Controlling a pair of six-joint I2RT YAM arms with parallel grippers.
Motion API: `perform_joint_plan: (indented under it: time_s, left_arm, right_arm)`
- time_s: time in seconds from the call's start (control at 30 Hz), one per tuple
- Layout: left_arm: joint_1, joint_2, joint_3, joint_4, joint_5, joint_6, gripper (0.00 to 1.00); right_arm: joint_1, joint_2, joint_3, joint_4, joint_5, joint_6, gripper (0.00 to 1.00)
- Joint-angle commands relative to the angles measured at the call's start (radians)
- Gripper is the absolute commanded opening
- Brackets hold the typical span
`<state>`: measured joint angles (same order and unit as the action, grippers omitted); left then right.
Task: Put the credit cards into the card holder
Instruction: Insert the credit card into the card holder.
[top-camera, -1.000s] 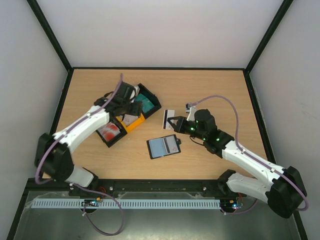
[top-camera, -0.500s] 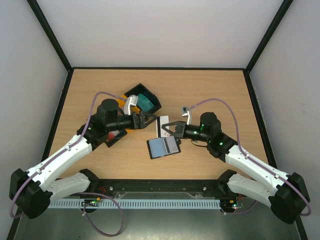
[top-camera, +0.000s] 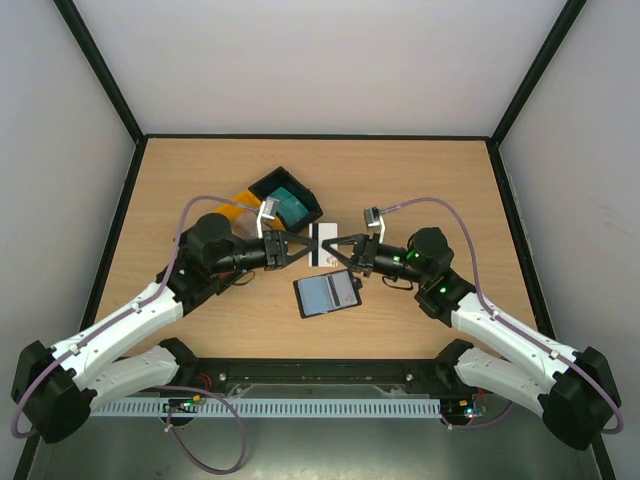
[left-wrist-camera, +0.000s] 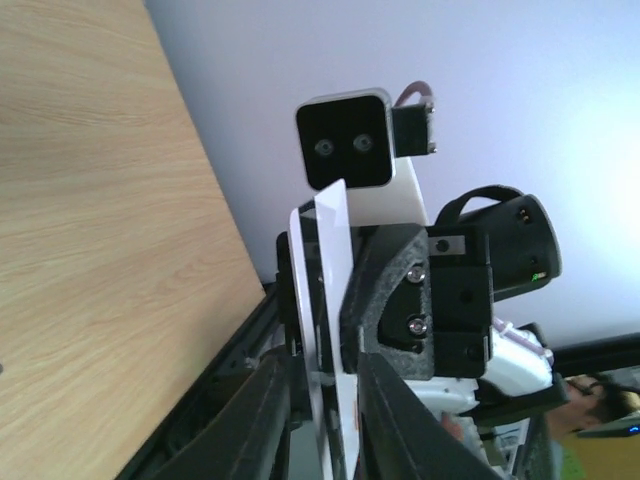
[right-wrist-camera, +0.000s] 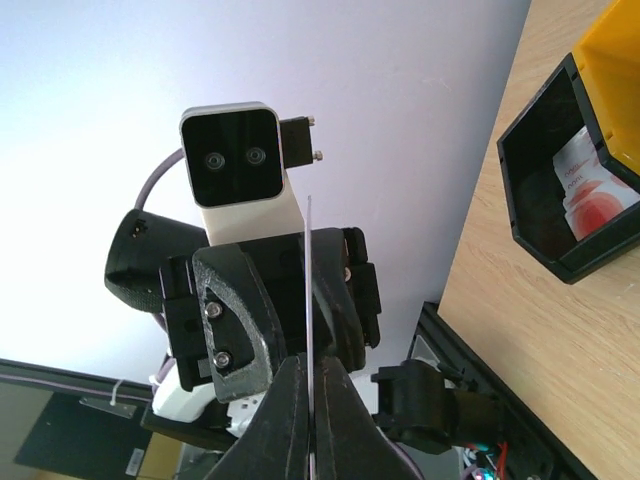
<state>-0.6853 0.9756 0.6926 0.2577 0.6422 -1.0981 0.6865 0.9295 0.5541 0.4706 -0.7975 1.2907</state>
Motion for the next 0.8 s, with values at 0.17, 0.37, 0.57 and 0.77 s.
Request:
perform_joint_plan:
  time_s: [0.17, 0.37, 0.57, 0.77]
  left_arm:
    - [-0.002, -0.022, -0.015, 0.06, 0.032, -0.032, 0.02]
    - [-0.002, -0.043, -0.028, 0.003, -0.032, 0.007, 0.02]
    - [-0.002, -0.065, -0.046, -0.165, -0.226, 0.072, 0.02]
    - [-0.035, 0.004, -0.169, -0.106, -0.366, 0.015, 0.02]
  right_arm:
    - [-0.004, 0.013, -0.002, 0.067, 0.018, 0.057, 0.02]
    - [-0.004, -0.003, 0.015, -0.079, 0.061, -0.04, 0.3]
    - [-0.005, -0.077, 0.025, -0.433, 0.293, -0.248, 0.65]
    - [-0.004, -0.037, 0.022, -0.761, 0.593, -0.392, 0.67]
